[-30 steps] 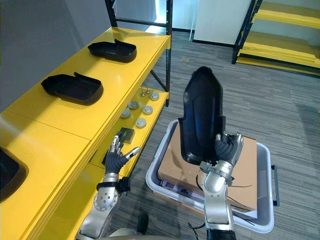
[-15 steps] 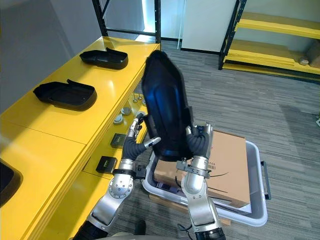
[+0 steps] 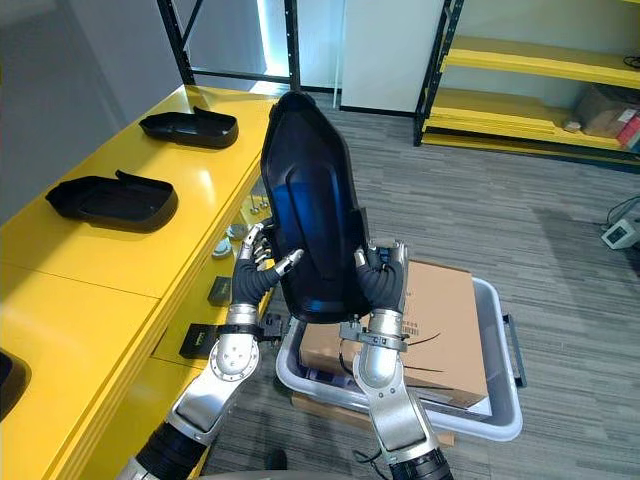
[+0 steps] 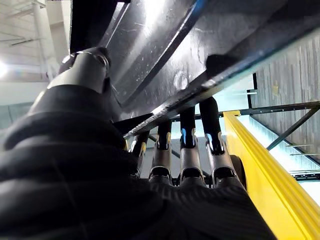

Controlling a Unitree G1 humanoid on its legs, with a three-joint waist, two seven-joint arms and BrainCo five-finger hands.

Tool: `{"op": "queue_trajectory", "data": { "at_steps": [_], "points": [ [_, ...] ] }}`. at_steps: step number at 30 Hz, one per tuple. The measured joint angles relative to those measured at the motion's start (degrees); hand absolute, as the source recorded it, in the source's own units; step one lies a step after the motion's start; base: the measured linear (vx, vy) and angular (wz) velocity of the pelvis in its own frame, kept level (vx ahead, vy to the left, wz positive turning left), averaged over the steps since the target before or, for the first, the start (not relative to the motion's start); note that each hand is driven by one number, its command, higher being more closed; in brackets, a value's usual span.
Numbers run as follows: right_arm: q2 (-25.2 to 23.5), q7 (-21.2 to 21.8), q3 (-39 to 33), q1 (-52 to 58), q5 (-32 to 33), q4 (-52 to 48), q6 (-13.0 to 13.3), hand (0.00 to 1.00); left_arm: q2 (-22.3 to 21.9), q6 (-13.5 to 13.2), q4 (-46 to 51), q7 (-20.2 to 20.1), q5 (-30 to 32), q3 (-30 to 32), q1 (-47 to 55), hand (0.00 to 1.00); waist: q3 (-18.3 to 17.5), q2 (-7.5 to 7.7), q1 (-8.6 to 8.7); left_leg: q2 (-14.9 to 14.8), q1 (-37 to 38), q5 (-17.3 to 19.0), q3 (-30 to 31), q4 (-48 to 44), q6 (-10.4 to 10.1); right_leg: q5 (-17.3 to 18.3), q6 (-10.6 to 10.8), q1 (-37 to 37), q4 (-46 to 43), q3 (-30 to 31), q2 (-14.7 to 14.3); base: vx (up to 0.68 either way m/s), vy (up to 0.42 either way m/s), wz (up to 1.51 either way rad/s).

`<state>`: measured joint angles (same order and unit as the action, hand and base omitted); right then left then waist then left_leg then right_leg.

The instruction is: Walk over and take plastic housings, then place them on the shelf

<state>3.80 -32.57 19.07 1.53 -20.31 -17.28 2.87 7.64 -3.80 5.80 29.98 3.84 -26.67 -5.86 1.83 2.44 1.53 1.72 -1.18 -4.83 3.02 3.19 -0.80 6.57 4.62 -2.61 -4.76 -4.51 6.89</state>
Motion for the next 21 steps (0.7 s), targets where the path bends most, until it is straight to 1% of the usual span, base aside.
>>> {"op": "queue_trajectory", "data": {
  "at_steps": [4,8,11,13,16,19,21],
  "points": [
    [0.2,0.0,1.6,0.0,0.1,0.0,1.8,0.00,0.0,0.9,-1.7,0.0,-0.6,0.0,0.0,1.00,-0.2,-0.03,0.69,0.0,0.0,0.0,0.0,0.0,0.0,0.0,0.0,0.0,0.0,0.0,0.0,0.00,0.000,0.00],
    [0.2,0.2,2.0,0.0,1.3,0.0,3.1,0.00,0.0,1.4,-2.6,-1.7,-1.0,0.1,0.3,1.00,-0.3,-0.03,0.71,-0.1,0.0,0.0,-0.1,0.0,0.0,0.0,0.0,0.1,0.0,0.0,-0.1,0.00,0.000,0.00],
    [0.1,0.7,1.6,0.0,2.4,0.0,3.3,0.00,-0.1,1.4,-2.6,-2.7,-1.0,0.6,0.3,1.00,-0.4,-0.03,0.73,-0.2,0.1,0.0,-0.1,0.0,0.0,0.0,0.0,0.0,0.0,0.0,-0.1,0.00,0.000,0.00],
    [-0.1,1.7,1.3,0.0,3.6,0.0,3.4,0.00,-0.4,1.4,-2.6,-3.7,-0.9,1.7,0.7,1.00,-0.4,-0.04,0.76,-0.5,0.2,0.0,-0.3,0.0,0.0,-0.1,-0.1,0.0,0.0,0.1,-0.2,-0.01,-0.010,-0.02],
    [-0.5,2.8,1.1,0.0,4.6,-0.2,3.5,0.00,-0.7,1.4,-2.6,-3.9,-0.9,2.6,1.7,1.00,-0.8,-0.03,0.74,-0.6,0.3,0.0,-0.3,0.2,0.0,-0.1,-0.1,-0.1,0.1,0.1,-0.3,0.00,-0.006,-0.01],
    [-1.4,4.0,-0.2,-0.1,6.4,-2.5,3.6,0.00,-0.8,1.4,-2.7,-4.7,-0.9,3.9,3.2,1.00,-0.9,-0.03,0.73,-0.6,0.5,0.0,-0.4,0.4,0.0,-0.1,-0.2,-0.1,0.1,0.1,-0.5,0.00,0.000,0.00],
    [-1.4,4.3,-1.5,-0.3,6.7,-4.1,4.4,0.00,-0.8,1.4,-2.7,-5.1,-0.8,4.0,3.6,1.00,-0.9,-0.02,0.68,-0.6,0.6,0.0,-0.4,0.5,0.0,-0.1,-0.2,-0.1,0.1,0.2,-0.5,0.00,0.000,0.00]
  ]
}}
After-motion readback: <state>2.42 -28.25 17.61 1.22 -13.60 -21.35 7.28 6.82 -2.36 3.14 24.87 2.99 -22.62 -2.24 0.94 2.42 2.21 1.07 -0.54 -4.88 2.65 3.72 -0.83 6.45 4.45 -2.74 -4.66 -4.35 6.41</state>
